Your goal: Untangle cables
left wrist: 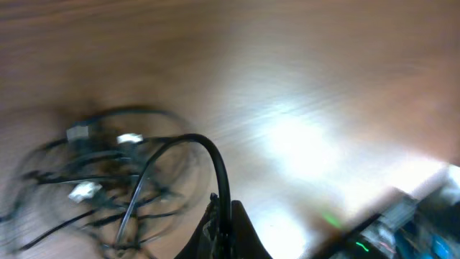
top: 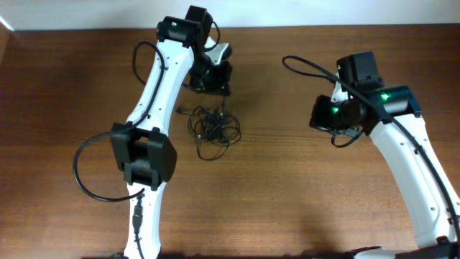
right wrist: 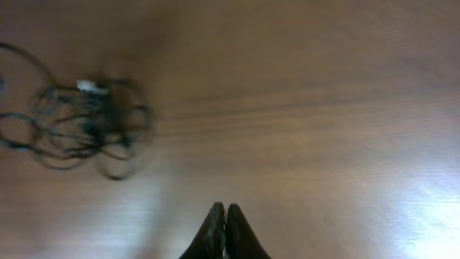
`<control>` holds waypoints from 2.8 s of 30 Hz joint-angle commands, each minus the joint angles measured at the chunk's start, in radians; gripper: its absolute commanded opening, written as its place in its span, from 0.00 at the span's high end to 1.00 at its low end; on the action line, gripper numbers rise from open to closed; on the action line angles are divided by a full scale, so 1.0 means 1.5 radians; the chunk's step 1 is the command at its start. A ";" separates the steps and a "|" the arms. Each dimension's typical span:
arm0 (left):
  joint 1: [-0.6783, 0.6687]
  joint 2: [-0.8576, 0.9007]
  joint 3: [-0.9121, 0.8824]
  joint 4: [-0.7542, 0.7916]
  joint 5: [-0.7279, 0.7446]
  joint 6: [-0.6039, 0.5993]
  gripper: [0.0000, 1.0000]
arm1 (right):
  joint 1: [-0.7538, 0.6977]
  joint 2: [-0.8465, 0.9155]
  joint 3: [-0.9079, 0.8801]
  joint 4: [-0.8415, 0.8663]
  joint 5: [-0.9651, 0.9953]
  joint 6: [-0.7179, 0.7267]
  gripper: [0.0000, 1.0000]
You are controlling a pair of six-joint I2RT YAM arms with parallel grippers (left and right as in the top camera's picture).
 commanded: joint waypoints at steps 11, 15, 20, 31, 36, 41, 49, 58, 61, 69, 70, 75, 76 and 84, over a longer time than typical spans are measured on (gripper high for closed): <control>0.004 -0.221 0.173 -0.019 0.214 0.057 1.00 | -0.002 0.002 0.011 0.134 -0.215 -0.026 0.52; 0.004 -0.222 0.173 -0.010 0.208 0.057 1.00 | 0.017 0.017 0.011 0.176 -0.246 -0.021 0.52; 0.004 -0.222 0.173 -0.001 0.209 0.057 1.00 | 0.067 0.070 0.010 0.218 -0.237 0.012 0.53; 0.006 -0.222 0.173 0.003 0.209 0.054 1.00 | 0.085 0.162 0.009 0.226 -0.239 0.066 0.63; 0.006 -0.222 0.173 0.010 0.209 0.050 1.00 | 0.093 0.162 0.009 0.236 -0.239 0.066 0.63; 0.006 -0.222 0.173 0.019 0.214 0.044 1.00 | 0.111 0.170 0.009 0.230 -0.218 0.067 0.62; 0.006 -0.222 0.173 0.014 0.233 0.044 1.00 | 0.110 0.171 0.007 0.230 -0.058 0.026 0.62; 0.028 -0.222 0.173 0.036 0.378 -0.036 1.00 | 0.110 0.173 0.007 0.318 -0.030 0.009 0.61; 0.049 -0.222 0.173 0.078 0.431 -0.129 1.00 | 0.110 0.173 0.007 0.327 -0.036 0.013 0.61; 0.065 -0.222 0.173 0.245 0.506 -0.438 1.00 | 0.110 0.173 0.007 0.374 -0.102 0.032 0.61; 0.065 -0.222 0.173 0.245 0.506 -0.458 1.00 | 0.110 0.173 0.007 0.379 -0.105 0.035 0.62; 0.065 -0.222 0.173 0.267 0.505 -0.527 1.00 | 0.110 0.173 0.007 0.415 -0.141 0.076 0.62; 0.065 -0.222 0.173 0.273 0.505 -0.527 1.00 | 0.110 0.173 0.007 0.424 -0.141 0.092 0.62; 0.065 -0.222 0.173 0.275 0.506 -0.527 1.00 | 0.138 0.202 0.007 0.476 -0.114 0.137 0.74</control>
